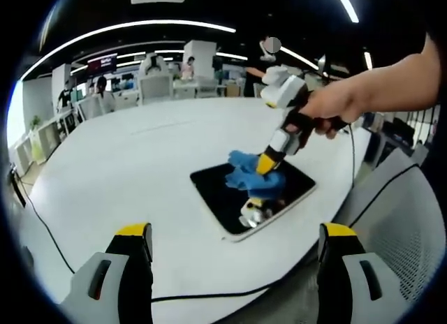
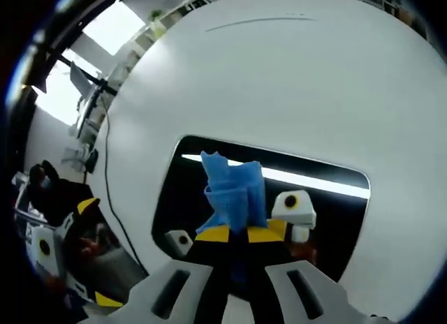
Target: Wipe the mirror surface with the cleaning cloth until all visible marks leave the cleaned area.
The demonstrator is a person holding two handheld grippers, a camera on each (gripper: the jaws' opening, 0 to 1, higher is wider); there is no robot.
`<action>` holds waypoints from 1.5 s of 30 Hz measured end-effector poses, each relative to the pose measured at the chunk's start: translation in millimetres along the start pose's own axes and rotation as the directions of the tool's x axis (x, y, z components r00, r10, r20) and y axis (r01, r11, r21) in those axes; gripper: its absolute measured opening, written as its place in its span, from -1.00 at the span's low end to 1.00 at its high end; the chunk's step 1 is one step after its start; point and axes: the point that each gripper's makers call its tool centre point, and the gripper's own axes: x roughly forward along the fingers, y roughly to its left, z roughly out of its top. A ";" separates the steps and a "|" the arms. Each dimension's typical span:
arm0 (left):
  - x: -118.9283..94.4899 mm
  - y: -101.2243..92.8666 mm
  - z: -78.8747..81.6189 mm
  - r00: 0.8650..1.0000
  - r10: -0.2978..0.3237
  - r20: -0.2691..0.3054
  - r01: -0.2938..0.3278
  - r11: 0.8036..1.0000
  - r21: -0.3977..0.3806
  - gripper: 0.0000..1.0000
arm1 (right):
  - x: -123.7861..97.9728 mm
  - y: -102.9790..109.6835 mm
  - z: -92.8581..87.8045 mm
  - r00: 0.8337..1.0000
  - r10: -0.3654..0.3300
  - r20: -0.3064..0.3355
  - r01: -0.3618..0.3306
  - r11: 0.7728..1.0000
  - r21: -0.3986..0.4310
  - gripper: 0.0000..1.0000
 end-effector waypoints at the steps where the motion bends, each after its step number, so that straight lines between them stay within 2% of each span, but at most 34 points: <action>1: 0.0 0.1 0.3 1.000 0.001 0.001 -0.001 1.000 0.001 0.99 | -1.1 -2.3 -0.7 1.000 0.000 0.000 0.000 1.000 0.002 -0.99; 12: 0.6 -0.9 -0.4 1.000 -0.005 -0.009 0.005 1.000 0.002 0.99 | -10.4 -21.1 -4.7 1.000 -0.009 -0.006 0.009 1.000 0.006 -0.99; 35: 0.7 -1.3 -1.4 1.000 -0.010 -0.017 0.010 1.000 0.002 0.99 | -32.4 -76.6 -17.9 0.998 -0.062 -0.009 0.063 0.996 0.059 -0.99; 45: 0.8 -1.6 -0.5 1.000 -0.008 -0.016 0.008 1.000 0.001 0.99 | -41.7 -86.7 -24.2 0.994 -0.108 -0.018 0.108 0.993 0.052 -0.99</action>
